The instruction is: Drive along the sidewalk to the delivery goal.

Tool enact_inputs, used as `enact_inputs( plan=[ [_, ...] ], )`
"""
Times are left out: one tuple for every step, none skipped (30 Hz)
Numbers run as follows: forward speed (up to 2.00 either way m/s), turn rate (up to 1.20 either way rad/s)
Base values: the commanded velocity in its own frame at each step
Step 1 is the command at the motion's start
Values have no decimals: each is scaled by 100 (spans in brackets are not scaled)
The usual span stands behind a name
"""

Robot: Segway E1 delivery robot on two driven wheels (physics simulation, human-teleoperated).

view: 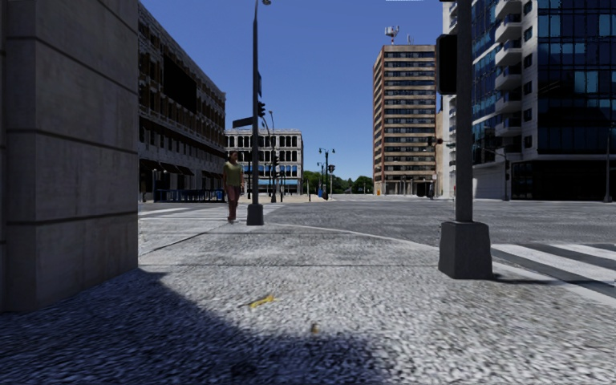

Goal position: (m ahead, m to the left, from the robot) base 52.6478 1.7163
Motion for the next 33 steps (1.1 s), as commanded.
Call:
enact_inputs(
  plan=[
    [200, 0],
    [200, 0],
    [200, 9],
    [200, 9],
    [200, 22],
    [200, 26],
    [200, 26],
    [200, 27],
    [200, 28],
    [200, 39],
    [200, 39],
    [200, 46],
    [200, 47],
    [200, 49],
    [200, 49],
    [200, 53],
    [200, 54],
    [200, 54],
    [200, 54],
    [200, 54],
    [200, 54],
    [200, 54],
    [200, 54],
    [200, 54],
    [200, 53],
    [200, 53],
    [200, 52],
    [200, 52],
    [200, 50],
    [200, 50],
    [200, 45],
    [200, 38],
    [200, 37]
  ],
)
